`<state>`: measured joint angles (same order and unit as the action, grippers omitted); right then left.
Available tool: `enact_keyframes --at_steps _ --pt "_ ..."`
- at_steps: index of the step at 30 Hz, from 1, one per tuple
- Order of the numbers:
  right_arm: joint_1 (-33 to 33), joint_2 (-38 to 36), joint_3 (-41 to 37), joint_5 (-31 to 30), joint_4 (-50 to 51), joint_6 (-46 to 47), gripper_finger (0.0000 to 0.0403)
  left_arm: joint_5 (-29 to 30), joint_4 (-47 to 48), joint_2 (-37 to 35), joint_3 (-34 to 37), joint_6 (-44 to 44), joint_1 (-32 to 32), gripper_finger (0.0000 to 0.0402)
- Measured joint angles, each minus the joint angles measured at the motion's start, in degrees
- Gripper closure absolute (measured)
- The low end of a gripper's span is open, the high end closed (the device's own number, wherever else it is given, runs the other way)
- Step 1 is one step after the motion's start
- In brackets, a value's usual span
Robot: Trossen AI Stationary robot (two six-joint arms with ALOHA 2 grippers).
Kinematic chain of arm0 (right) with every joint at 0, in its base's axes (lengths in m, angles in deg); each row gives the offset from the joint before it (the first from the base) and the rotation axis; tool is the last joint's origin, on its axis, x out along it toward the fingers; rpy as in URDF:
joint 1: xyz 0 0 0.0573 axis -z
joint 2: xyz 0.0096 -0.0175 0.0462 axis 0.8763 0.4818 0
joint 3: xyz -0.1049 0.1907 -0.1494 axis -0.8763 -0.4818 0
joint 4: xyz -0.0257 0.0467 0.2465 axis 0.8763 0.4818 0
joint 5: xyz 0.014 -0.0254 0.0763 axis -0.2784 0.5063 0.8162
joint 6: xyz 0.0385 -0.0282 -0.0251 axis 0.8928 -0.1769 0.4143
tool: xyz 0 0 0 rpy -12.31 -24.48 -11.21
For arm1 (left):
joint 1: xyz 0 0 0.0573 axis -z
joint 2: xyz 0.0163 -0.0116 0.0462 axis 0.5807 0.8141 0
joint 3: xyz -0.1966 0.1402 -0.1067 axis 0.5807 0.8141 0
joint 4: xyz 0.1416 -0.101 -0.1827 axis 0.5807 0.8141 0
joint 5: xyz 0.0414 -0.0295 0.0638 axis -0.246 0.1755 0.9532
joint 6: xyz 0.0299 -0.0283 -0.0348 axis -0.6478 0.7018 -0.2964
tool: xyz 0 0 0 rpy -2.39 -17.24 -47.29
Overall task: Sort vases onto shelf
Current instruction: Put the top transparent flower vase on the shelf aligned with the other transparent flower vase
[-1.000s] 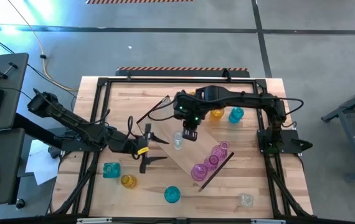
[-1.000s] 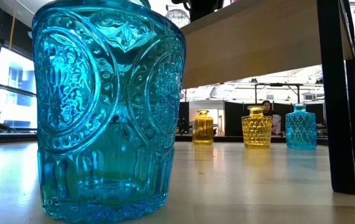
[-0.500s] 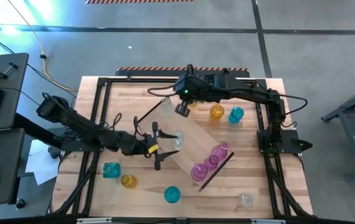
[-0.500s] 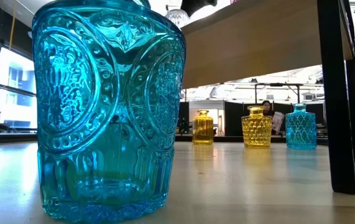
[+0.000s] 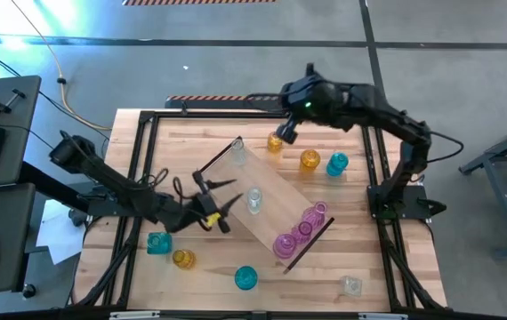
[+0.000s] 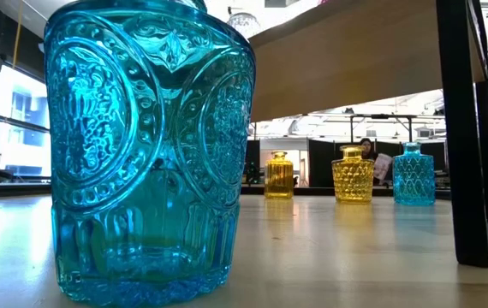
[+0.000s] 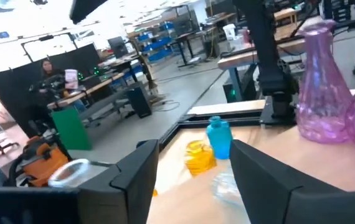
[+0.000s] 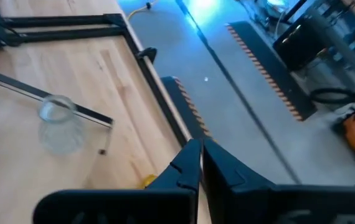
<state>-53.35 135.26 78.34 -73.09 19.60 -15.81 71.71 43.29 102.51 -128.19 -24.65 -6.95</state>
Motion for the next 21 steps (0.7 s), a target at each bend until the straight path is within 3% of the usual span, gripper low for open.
enact_keyframes --at_steps 7,12,21 --pt "3.5 -2.2 0.0 0.1 0.1 -8.2 0.0403 -5.9 12.4 -8.7 0.0 4.8 -5.7 0.0238" --pt "6.8 -3.7 0.0 0.1 4.1 -10.6 0.0403 -13.8 16.3 -14.2 0.0 6.2 -13.1 0.0241" --pt "11.8 -10.6 -0.1 5.4 11.6 -0.6 0.0403 -34.5 19.0 -20.1 -5.8 14.3 -29.2 0.0241"
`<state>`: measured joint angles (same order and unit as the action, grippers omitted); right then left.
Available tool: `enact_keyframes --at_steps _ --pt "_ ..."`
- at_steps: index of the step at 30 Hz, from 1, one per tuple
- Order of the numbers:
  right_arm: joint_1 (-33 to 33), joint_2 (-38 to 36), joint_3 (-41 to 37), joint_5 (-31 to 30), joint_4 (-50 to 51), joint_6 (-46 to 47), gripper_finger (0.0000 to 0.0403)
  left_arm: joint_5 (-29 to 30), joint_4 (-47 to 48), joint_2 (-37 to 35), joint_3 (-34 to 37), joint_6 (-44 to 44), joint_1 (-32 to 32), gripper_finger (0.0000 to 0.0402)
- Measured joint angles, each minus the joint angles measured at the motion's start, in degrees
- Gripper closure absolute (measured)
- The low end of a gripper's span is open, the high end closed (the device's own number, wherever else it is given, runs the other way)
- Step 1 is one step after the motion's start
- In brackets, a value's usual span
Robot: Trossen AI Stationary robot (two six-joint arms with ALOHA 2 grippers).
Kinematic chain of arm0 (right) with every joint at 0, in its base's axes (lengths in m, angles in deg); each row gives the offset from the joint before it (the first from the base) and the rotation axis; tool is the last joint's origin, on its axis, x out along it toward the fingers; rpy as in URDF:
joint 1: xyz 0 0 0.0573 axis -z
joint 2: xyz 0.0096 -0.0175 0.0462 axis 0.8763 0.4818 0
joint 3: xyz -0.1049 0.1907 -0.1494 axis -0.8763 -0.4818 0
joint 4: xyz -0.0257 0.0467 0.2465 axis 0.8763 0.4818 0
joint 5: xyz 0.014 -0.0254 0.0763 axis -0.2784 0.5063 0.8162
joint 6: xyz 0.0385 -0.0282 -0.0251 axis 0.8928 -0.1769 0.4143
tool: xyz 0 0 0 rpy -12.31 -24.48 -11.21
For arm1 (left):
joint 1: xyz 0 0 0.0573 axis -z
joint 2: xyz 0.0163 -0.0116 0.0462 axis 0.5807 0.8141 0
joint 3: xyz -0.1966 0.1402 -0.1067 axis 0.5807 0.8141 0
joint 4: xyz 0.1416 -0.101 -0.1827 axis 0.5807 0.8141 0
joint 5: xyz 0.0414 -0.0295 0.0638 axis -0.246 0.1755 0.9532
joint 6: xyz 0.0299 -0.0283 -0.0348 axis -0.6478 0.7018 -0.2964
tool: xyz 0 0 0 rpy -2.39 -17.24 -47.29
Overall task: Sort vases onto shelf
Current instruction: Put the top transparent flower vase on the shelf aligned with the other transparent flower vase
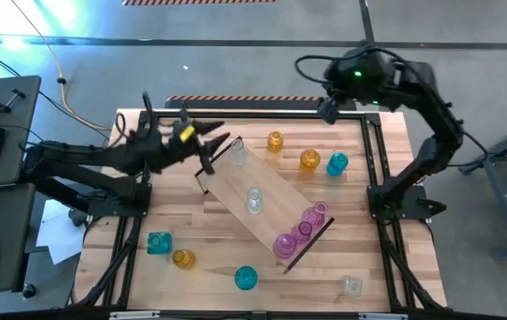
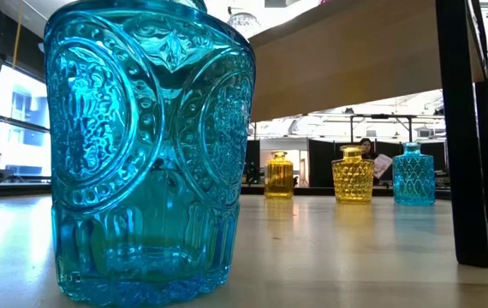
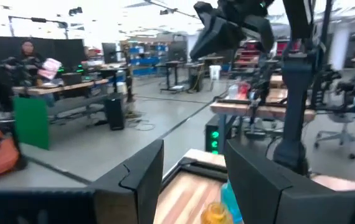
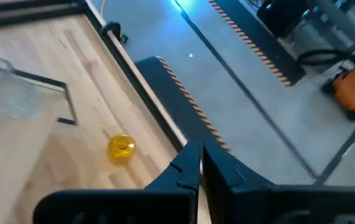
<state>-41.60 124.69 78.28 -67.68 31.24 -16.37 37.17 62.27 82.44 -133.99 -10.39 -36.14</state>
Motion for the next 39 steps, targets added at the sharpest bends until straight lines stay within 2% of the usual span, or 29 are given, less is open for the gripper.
enact_keyframes --at_steps 2,5,10,13,17,19,24,27,30,39 --pt "-0.4 -1.9 0.0 0.1 1.6 3.8 0.0403 -2.6 2.3 1.0 -3.9 0.0 -1.5 0.0241" --pt "-1.7 -5.2 0.0 1.0 5.1 10.7 0.0403 -2.9 7.2 4.2 -11.4 0.7 -1.6 0.0241" --pt "-7.0 -10.0 0.0 0.8 4.9 19.5 0.0403 -2.3 17.9 12.0 -25.4 2.9 2.6 0.0241" --pt "-11.0 -11.7 0.0 -2.5 5.7 22.4 0.0403 0.2 21.9 16.8 -30.4 5.2 6.1 0.0241" --pt "-17.1 -12.3 0.0 -8.0 5.6 25.0 0.0403 6.6 23.1 20.9 -31.4 13.1 9.0 0.0241" --pt "-20.0 -12.2 0.0 -9.6 5.6 25.5 0.0403 6.5 25.9 22.0 -31.4 19.3 9.4 0.0241" --pt "-26.0 -12.2 0.0 -13.3 5.6 25.5 0.0403 -2.0 39.1 22.8 -31.4 26.7 9.3 0.0241" --pt "-28.4 -12.3 0.0 -14.1 5.6 25.0 0.0403 -9.6 45.7 21.9 -31.4 23.9 9.3 0.0241" --pt "-29.9 -12.3 0.0 -14.1 5.6 24.5 0.0403 -18.3 48.6 21.5 -31.5 20.9 9.3 0.0241" --pt "-32.0 -12.3 0.0 -14.2 5.6 24.4 0.0403 -19.6 53.9 22.5 -31.4 18.9 6.7 0.0235"
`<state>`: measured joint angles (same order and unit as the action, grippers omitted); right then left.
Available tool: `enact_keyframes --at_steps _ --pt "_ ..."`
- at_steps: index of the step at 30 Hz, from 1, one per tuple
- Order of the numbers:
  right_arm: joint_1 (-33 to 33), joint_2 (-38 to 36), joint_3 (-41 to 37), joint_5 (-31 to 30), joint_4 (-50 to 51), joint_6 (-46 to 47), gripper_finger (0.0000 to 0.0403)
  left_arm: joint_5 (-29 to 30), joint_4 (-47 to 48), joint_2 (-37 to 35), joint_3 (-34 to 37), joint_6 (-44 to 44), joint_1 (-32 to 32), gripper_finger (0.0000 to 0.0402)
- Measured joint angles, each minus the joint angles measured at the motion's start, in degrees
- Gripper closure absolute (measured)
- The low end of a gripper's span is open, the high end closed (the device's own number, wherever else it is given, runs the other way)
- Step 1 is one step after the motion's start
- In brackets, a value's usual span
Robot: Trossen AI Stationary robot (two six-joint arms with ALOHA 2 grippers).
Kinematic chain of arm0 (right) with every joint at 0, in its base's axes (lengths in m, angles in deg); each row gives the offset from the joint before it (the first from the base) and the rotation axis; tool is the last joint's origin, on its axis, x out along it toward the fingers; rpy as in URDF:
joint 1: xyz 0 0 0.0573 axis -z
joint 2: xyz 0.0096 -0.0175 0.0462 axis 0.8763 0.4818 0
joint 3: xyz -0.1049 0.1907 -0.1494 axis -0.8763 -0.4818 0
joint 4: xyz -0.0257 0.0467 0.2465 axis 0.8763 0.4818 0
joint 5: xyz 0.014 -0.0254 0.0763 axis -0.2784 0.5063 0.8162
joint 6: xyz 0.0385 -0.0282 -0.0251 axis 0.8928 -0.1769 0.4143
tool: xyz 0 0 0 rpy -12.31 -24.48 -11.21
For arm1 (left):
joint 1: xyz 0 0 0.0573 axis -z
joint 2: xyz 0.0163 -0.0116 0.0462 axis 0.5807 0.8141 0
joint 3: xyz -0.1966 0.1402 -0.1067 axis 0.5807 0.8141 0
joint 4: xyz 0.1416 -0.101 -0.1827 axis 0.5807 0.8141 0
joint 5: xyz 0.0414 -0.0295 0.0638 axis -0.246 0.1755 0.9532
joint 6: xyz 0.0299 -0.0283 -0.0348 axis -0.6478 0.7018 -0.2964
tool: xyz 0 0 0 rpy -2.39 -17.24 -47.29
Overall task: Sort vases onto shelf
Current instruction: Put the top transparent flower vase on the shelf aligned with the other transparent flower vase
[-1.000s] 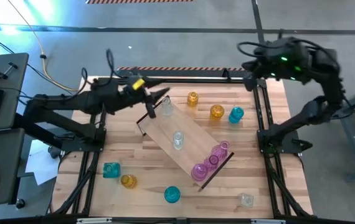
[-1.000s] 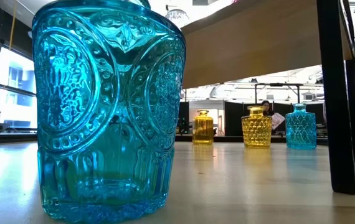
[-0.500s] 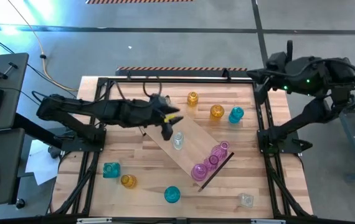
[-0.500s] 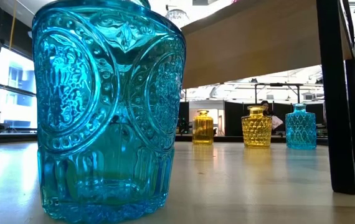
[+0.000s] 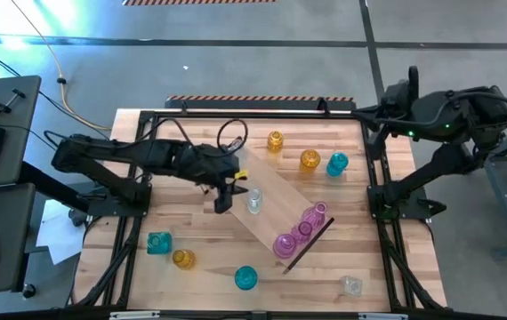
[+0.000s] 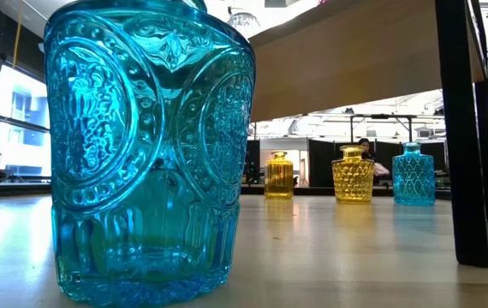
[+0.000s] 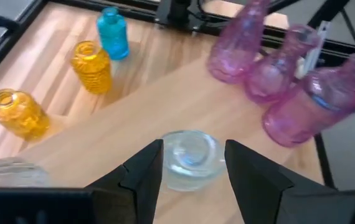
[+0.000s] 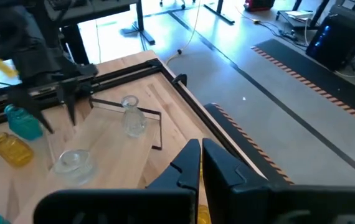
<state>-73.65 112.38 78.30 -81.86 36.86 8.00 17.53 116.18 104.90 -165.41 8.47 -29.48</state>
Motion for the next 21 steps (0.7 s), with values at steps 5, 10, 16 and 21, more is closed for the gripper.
enact_keyframes --at_steps 5,10,16,21 --pt "-1.2 0.0 0.0 0.2 0.0 0.1 0.0403 -4.0 -0.7 1.5 0.0 -0.1 -3.4 0.0227" --pt "-2.3 0.0 0.0 0.2 0.0 0.5 0.0403 -9.1 -1.5 4.8 -0.1 -0.6 -3.7 0.0227" --pt "-3.1 0.0 0.0 0.2 0.0 0.5 0.0403 -10.3 -1.8 8.3 -2.4 -2.6 -3.8 0.0227" --pt "-3.1 0.0 0.0 0.4 0.0 0.5 0.0403 -10.8 0.2 10.5 -4.3 -3.6 -4.5 0.0227"
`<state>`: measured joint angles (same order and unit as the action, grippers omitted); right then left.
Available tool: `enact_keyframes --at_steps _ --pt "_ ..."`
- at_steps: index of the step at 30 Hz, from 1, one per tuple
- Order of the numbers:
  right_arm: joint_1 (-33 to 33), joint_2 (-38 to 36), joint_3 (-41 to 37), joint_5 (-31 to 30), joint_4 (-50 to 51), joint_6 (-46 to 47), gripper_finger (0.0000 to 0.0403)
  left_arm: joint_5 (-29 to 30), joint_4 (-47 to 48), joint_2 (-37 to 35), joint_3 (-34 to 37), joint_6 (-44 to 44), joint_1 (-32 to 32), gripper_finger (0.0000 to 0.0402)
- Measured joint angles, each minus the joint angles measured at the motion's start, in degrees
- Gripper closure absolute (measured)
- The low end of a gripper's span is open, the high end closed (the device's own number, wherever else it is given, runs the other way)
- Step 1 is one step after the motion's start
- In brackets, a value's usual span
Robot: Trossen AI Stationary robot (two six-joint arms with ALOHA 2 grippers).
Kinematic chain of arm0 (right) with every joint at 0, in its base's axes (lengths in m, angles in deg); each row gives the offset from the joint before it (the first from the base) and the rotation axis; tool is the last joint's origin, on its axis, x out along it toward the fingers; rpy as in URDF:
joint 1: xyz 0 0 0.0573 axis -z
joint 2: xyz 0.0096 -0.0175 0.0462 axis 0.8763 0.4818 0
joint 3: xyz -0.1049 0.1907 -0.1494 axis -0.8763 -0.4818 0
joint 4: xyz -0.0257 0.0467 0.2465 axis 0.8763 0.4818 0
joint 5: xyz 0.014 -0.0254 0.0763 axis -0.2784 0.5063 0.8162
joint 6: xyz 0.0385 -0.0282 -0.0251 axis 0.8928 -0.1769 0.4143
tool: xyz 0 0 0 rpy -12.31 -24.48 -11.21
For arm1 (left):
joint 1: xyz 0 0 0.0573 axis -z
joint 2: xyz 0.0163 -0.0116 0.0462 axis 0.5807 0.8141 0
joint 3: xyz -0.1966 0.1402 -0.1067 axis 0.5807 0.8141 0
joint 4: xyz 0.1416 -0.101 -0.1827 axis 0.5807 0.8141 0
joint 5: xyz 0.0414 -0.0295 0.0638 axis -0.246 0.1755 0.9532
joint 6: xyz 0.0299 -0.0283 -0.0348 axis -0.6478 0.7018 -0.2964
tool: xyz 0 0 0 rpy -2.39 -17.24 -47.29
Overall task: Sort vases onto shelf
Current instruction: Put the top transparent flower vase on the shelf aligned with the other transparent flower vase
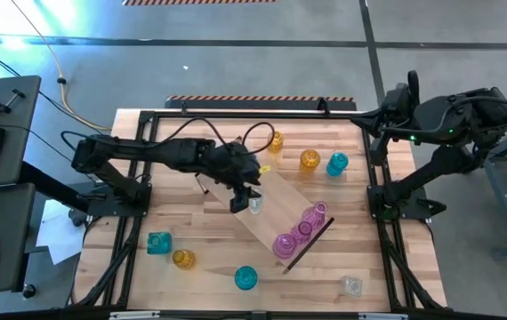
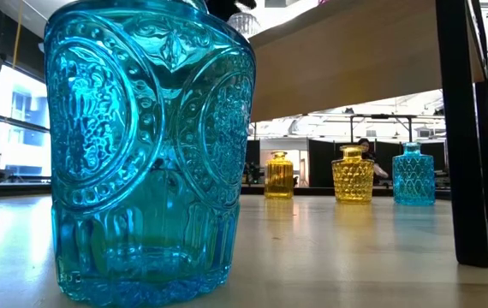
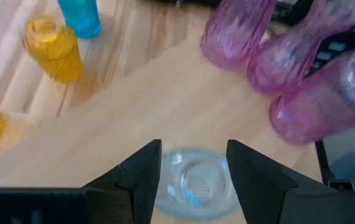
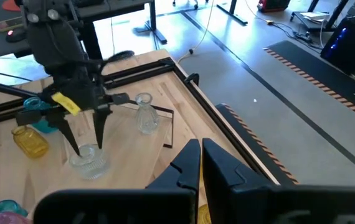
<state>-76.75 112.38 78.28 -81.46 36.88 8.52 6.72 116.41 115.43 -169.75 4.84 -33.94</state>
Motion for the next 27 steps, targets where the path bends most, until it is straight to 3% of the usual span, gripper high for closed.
enact_keyframes --at_steps 19,27 --pt "0.0 0.0 0.0 1.7 0.0 -0.9 0.0403 -0.4 5.3 0.9 -0.2 -0.3 -0.9 0.0228" --pt "0.0 0.0 0.0 1.9 0.0 -0.9 0.0403 -0.1 6.5 0.7 -0.3 2.8 -0.8 0.0296"
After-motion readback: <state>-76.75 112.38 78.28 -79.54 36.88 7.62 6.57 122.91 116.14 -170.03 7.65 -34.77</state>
